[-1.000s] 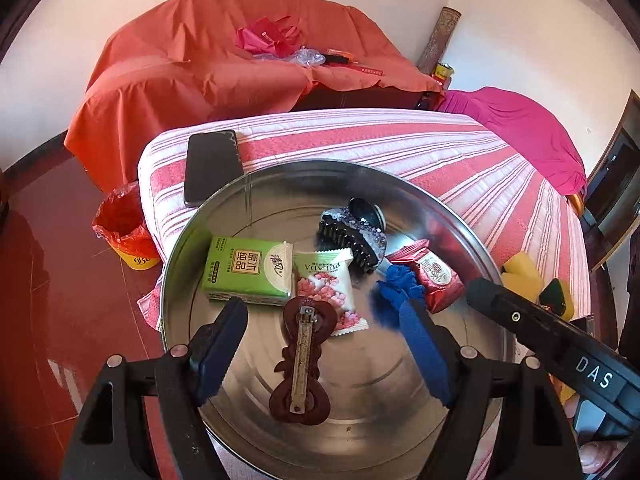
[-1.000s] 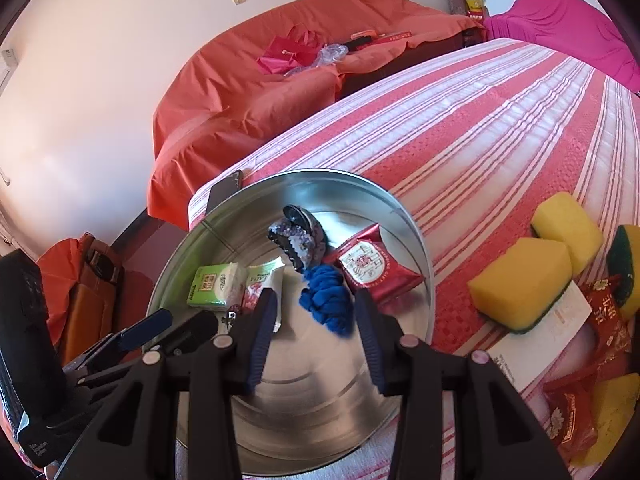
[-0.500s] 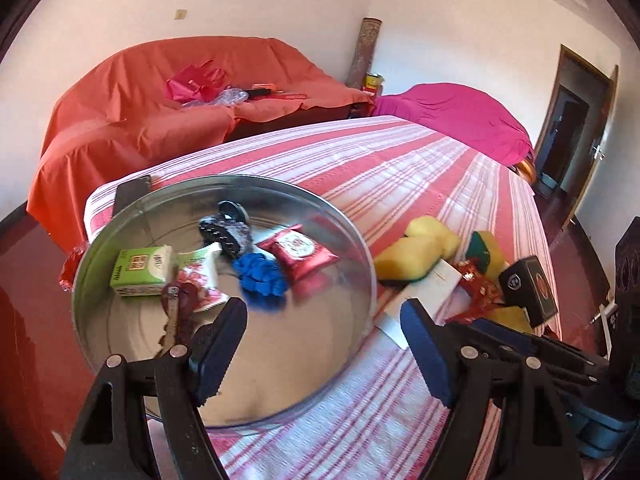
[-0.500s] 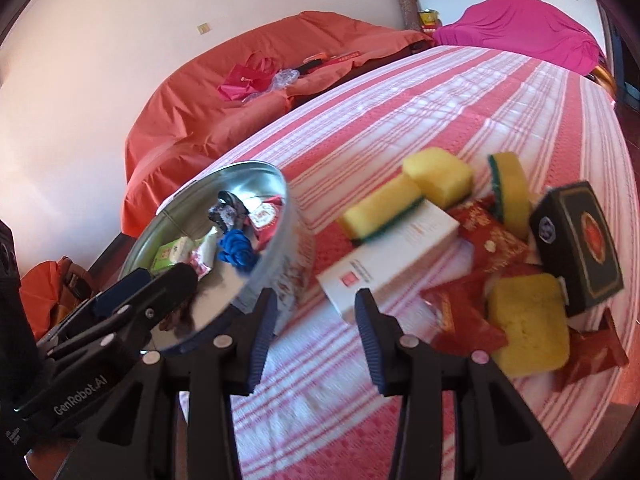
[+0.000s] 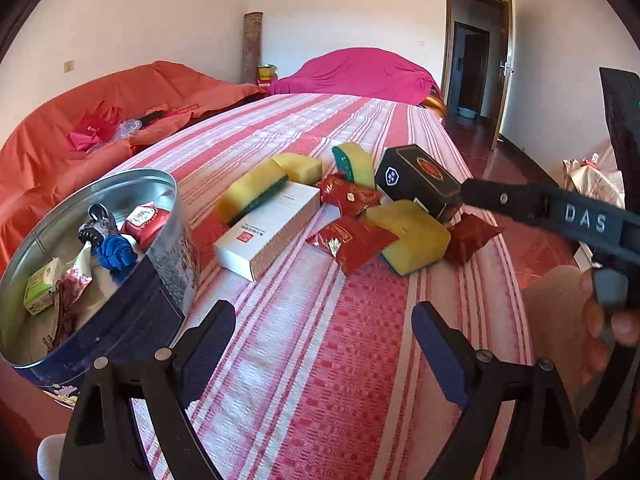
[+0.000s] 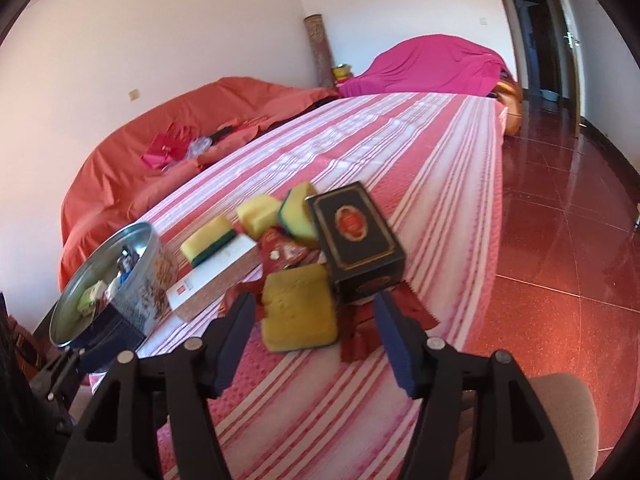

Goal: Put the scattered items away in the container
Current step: 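Move both grippers back toward the remaining pile, then grasp a red snack packet with the left gripper while the right gripper grasps another red packet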

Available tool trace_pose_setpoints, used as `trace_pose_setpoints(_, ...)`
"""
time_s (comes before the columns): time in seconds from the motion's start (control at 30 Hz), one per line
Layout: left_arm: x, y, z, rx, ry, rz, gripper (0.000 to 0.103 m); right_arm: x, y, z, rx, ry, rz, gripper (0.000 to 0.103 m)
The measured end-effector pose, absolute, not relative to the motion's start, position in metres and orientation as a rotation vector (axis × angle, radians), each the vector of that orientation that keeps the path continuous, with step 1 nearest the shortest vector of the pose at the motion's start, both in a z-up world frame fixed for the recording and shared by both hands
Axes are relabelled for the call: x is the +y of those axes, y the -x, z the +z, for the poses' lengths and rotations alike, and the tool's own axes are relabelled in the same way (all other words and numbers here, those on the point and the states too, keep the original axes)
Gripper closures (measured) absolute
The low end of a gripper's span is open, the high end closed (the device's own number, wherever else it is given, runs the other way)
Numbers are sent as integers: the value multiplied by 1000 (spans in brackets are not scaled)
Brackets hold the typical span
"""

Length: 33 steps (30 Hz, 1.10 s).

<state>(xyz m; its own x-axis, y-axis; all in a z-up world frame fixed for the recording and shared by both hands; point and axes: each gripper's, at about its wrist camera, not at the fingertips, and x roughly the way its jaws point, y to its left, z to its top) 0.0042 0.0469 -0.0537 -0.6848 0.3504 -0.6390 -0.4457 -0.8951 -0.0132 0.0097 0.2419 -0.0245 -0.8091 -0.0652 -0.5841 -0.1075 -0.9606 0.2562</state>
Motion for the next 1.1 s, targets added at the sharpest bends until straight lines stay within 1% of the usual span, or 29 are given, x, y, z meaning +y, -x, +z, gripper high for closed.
trace_pose_setpoints(0.07,47,-3,-60,209,954,2515,12,253,-7,-30,458,976,2883,34)
trace_pose_setpoints(0.23,50,3,-80,226,1084,2459,12,280,9,-60,606,1123,2768,32)
trace_pose_setpoints(0.27,51,4,-82,228,1097,2454,12,283,12,-65,647,1154,2764,37)
trace_pose_setpoints(0.3,50,4,-81,222,1096,2454,12,285,12,-68,671,1172,2768,45)
trace_pose_setpoints(0.4,48,3,-72,172,1051,2470,12,275,14,-67,641,1198,2839,55)
trace_pose_setpoints(0.5,45,6,-57,77,1014,2495,12,260,13,-68,556,1226,2889,55)
trace_pose_setpoints(0.57,46,13,-48,27,993,2509,12,256,14,-69,552,1230,2904,55)
trace_pose_setpoints(0.7,59,32,-36,69,979,2539,12,259,12,-72,609,1222,2906,55)
trace_pose_setpoints(0.8,71,54,-33,118,1012,2535,12,256,11,-72,593,1215,2911,55)
trace_pose_setpoints(1.03,78,94,-32,-2,1150,2497,12,256,8,-73,562,1226,2911,54)
trace_pose_setpoints(1.1,83,100,-34,1,1180,2478,12,257,7,-73,556,1227,2913,54)
